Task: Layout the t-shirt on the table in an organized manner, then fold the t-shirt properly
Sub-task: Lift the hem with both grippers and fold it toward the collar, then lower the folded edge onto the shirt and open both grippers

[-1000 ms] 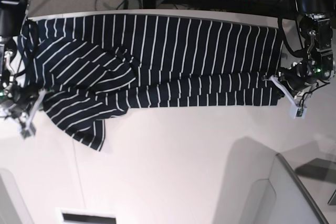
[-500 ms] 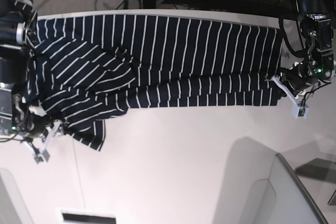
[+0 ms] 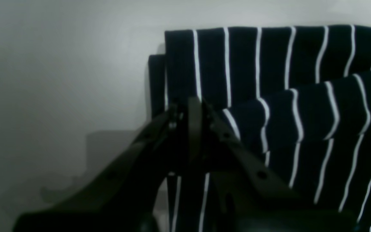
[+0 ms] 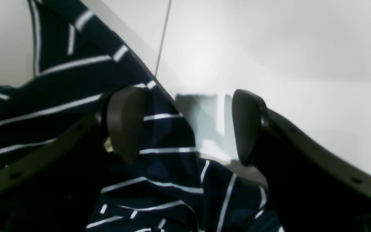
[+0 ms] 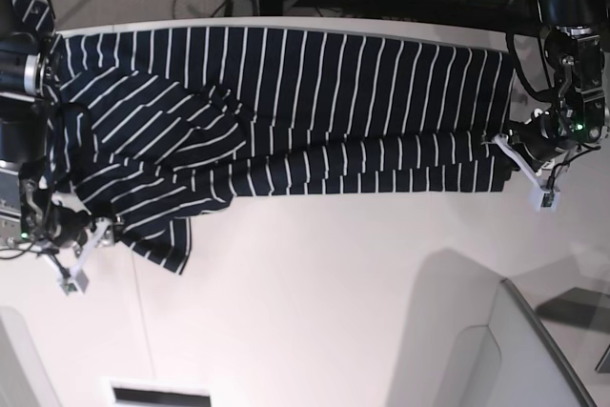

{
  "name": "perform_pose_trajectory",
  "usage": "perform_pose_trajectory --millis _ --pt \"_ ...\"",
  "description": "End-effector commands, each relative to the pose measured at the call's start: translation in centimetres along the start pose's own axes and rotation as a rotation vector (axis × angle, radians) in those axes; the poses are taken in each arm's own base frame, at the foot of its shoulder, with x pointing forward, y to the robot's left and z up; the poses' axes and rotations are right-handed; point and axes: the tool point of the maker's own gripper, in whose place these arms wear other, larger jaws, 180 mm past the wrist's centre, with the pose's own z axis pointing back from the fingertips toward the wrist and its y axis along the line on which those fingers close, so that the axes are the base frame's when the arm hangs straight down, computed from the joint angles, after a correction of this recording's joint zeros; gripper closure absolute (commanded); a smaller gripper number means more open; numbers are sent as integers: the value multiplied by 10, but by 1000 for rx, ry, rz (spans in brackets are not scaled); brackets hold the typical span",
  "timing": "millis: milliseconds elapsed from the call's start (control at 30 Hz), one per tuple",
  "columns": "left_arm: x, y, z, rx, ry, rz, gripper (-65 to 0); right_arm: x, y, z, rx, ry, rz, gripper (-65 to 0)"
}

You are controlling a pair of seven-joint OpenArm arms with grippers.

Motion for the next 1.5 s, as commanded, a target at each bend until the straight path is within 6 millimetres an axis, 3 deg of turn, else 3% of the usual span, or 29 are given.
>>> perform_pose_trajectory --millis 0,367,433,533,567,767,967,1200,1333,1467 --pt "17 8 6 15 -45 -18 0 27 -6 8 -9 -63 1 -405" --pt "18 8 6 16 -47 -17 0 17 15 -5 39 -33 -21 -375" --pt "18 8 6 16 -47 -17 0 17 15 -5 39 -33 -21 -281" --pt "18 8 6 16 -47 -17 0 23 14 -4 38 -42 -20 -47" --pt "18 8 6 16 -47 -17 0 24 14 -4 37 -43 -19 0" --pt "18 8 6 15 -46 -18 0 29 11 4 17 -50 9 0" --pt "16 14 6 55 -29 -64 0 28 8 31 -50 -5 100 0" --pt "16 18 8 68 -24 -78 0 7 10 77 -158 69 208 0" --pt "16 18 8 70 -23 -80 0 -5 23 97 -144 73 218 0" --pt "21 19 10 74 -37 -82 0 -21 13 120 -171 81 157 0"
